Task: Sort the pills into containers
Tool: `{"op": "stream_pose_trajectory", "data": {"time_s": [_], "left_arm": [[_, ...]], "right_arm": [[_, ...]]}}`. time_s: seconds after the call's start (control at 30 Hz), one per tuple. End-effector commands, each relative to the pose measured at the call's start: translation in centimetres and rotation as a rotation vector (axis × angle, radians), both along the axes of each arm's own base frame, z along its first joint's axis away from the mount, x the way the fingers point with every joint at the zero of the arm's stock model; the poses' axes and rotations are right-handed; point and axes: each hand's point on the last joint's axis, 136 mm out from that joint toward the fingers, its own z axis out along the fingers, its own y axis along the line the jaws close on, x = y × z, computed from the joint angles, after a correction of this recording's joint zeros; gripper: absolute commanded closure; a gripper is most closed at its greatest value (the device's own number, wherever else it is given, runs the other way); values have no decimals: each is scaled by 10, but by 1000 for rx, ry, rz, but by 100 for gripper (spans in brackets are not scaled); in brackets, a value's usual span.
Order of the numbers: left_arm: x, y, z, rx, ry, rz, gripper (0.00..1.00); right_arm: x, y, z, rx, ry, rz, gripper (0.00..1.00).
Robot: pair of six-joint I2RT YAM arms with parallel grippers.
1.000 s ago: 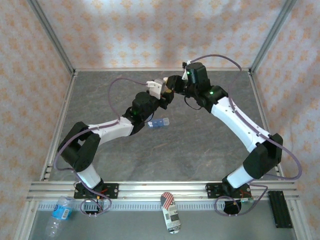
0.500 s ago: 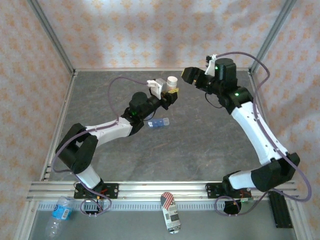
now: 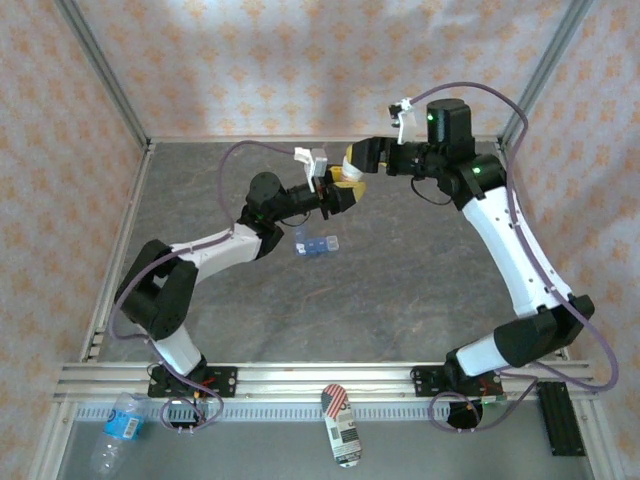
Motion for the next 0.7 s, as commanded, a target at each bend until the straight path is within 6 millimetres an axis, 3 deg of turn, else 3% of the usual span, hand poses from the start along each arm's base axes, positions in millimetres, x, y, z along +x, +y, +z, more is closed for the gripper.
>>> {"op": "stream_pose_trajectory", "data": {"time_s": [0.0, 0.67], "left_arm": [[-11, 0, 18, -68, 2, -120, 100], [-2, 5, 17, -61, 8, -75, 100]], "right_arm": [[-11, 9, 10, 19, -8, 100, 23], [-13, 8, -6, -9, 20, 103, 24]]}}
